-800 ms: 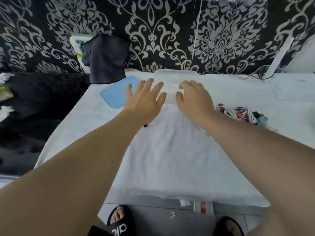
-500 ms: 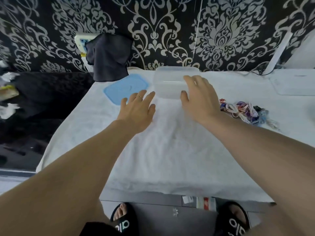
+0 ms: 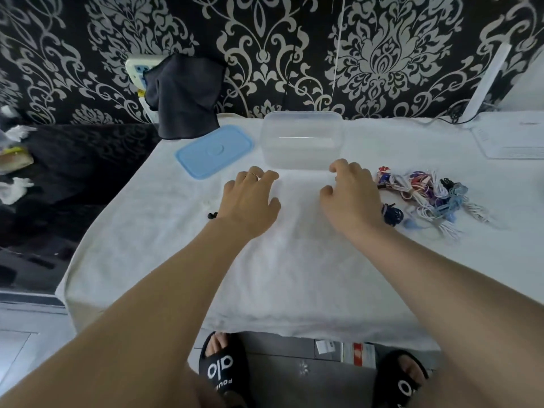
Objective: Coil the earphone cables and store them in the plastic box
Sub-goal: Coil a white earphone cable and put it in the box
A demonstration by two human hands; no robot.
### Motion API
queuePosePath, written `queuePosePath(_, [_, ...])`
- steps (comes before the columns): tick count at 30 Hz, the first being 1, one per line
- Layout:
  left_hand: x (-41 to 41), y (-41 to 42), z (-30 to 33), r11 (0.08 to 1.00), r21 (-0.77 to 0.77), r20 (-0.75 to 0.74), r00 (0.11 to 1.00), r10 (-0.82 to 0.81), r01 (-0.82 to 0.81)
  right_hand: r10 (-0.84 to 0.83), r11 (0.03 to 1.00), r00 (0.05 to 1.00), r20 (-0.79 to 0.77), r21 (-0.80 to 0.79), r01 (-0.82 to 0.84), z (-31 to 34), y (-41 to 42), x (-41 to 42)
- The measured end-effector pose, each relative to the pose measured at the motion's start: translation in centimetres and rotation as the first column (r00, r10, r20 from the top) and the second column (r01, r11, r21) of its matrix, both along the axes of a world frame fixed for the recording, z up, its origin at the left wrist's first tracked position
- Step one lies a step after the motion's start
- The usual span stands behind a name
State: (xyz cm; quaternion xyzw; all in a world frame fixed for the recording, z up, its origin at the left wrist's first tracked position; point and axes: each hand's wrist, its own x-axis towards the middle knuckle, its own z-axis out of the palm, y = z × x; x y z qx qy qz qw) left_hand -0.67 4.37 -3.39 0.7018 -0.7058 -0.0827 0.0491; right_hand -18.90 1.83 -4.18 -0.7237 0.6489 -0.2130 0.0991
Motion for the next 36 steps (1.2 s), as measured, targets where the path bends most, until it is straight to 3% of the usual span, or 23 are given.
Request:
queuePosePath(5, [1.2, 0.2, -0.6, 0.993, -0.054, -0.012, 0.995, 0.104, -0.104, 0.055, 0.995, 0.994, -0.091, 0.089, -0.047, -1.2, 0.3, 0.0])
queuePosePath(8, [2.1, 0.3, -0.4, 0.992, 0.04, -0.026, 0.992, 0.123, -0.122, 0.094, 0.989, 0.989, -0.114, 0.126, -0.079, -1.7, 0.3, -1.1])
queuePosePath(13, [2.8, -0.4, -0.4, 0.984, 0.134, -0.048, 0.991, 0.127, -0.119, 0.218, 0.951, 0.975, 0.028, 0.218, -0.219, -0.8, -0.5, -1.4])
queuePosePath(18, [4.6, -1.3, 0.1, 0.986, 0.141, -0.231, 0.965, 0.125, -0.094, 0.245, 0.938, 0.97, 0.007, 0.25, -0.239, -0.4, -1.0, -2.0])
queuePosePath(21, [6.0, -1.5, 0.8, 0.983, 0.082, -0.308, 0.934, 0.183, -0.166, 0.288, 0.923, 0.957, -0.025, 0.273, -0.271, -0.4, -1.4, -2.4])
queuePosePath(28, [7.1, -1.6, -0.3, 0.978, 0.128, -0.179, 0.966, 0.187, -0.166, 0.316, 0.885, 0.948, 0.043, 0.347, -0.311, -0.1, -1.4, -1.3])
queuePosePath(36, [7.0, -2.1, -0.6, 0.979, 0.098, -0.224, 0.955, 0.196, -0.178, 0.366, 0.854, 0.923, 0.122, 0.35, -0.385, 0.0, -1.5, -1.1])
